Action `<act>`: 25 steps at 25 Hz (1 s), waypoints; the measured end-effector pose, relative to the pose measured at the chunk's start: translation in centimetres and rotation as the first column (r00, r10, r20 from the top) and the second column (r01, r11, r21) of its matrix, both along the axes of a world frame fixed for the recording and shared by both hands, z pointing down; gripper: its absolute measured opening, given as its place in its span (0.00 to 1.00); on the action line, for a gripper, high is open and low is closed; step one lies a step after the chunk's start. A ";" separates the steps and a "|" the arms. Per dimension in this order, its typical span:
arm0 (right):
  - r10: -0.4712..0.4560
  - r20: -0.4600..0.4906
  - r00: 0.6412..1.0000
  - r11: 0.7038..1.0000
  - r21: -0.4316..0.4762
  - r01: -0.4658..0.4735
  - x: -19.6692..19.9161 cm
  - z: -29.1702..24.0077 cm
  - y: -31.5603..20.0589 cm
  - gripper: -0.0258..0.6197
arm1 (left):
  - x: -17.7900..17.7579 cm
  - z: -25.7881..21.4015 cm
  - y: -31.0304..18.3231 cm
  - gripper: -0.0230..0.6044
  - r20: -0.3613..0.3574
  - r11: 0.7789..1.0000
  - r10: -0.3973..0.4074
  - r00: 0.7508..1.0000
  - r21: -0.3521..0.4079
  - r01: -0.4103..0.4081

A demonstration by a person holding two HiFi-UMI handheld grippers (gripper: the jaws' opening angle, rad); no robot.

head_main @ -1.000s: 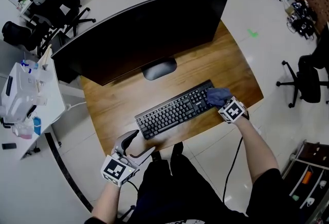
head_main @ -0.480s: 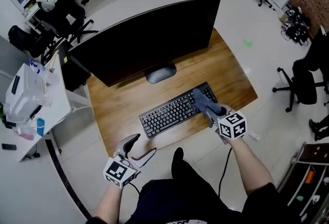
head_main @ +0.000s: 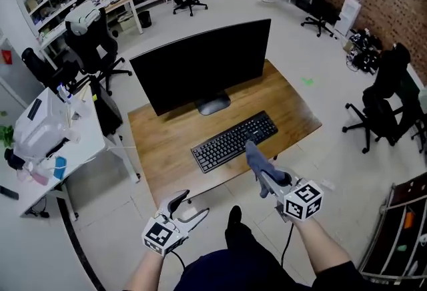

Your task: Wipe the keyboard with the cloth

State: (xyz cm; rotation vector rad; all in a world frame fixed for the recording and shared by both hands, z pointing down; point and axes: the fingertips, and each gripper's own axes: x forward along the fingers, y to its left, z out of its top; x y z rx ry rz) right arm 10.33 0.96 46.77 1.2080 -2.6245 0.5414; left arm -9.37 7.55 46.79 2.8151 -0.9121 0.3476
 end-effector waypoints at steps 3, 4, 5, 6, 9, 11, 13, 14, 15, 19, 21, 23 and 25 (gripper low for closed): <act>0.033 -0.016 0.999 0.998 0.044 -0.032 -2.4 -1.7 7.1 0.13 | -2.4 -0.5 5.9 0.54 -0.003 0.999 0.012 1.000 0.035 -0.011; 0.043 -0.032 0.999 0.998 0.051 -0.041 -3.2 -1.9 9.9 0.13 | -3.3 -0.6 8.4 0.55 -0.002 0.999 0.014 1.000 0.035 -0.014; 0.048 -0.044 0.998 0.997 0.059 -0.046 -4.0 -2.1 12.7 0.13 | -4.1 -0.7 10.8 0.54 0.000 0.999 0.020 1.000 0.035 -0.019; 0.050 -0.048 0.998 0.996 0.071 -0.047 -4.9 -2.4 15.3 0.13 | -4.8 -0.8 13.0 0.55 0.003 0.999 0.027 1.000 0.040 -0.027; 0.053 -0.022 0.998 0.995 0.085 -0.051 -6.9 -3.4 22.6 0.13 | -6.6 -1.0 19.0 0.54 0.015 0.998 0.046 0.999 0.046 -0.047; 0.058 0.003 0.998 0.996 0.070 -0.058 -8.0 -3.9 27.0 0.13 | -7.5 -1.1 22.9 0.55 0.005 0.999 0.050 0.999 0.021 -0.050; 0.056 0.018 0.998 0.997 0.057 -0.057 -9.0 -4.7 30.7 0.13 | -7.9 -1.5 26.3 0.54 -0.011 0.998 0.061 0.998 -0.005 -0.062; 0.053 0.028 0.998 0.997 0.055 -0.055 -9.4 -5.2 32.3 0.13 | -7.9 -1.8 27.8 0.55 -0.015 0.997 0.072 0.997 -0.012 -0.072; 0.053 0.043 0.998 0.997 0.053 -0.056 -9.6 -5.7 33.7 0.13 | -7.8 -1.9 29.1 0.54 -0.014 0.996 0.083 0.996 -0.015 -0.083; 0.072 0.139 0.988 0.996 0.037 -0.078 -9.6 -7.0 37.2 0.13 | -7.3 -2.5 31.0 0.55 -0.023 0.995 0.100 0.995 0.003 -0.100; 0.069 0.168 0.983 0.997 0.031 -0.076 -9.7 -7.6 38.1 0.13 | -7.1 -3.4 31.4 0.54 -0.036 0.995 0.098 0.995 0.012 -0.098; 0.063 0.180 0.982 0.997 0.036 -0.071 -9.6 -8.4 38.9 0.13 | -6.6 -4.3 31.9 0.54 -0.047 0.995 0.099 0.994 0.021 -0.098; 0.053 0.183 0.982 0.997 0.041 -0.062 -9.3 -9.0 39.7 0.13 | -5.8 -5.1 32.3 0.54 -0.061 0.995 0.100 0.993 0.032 -0.099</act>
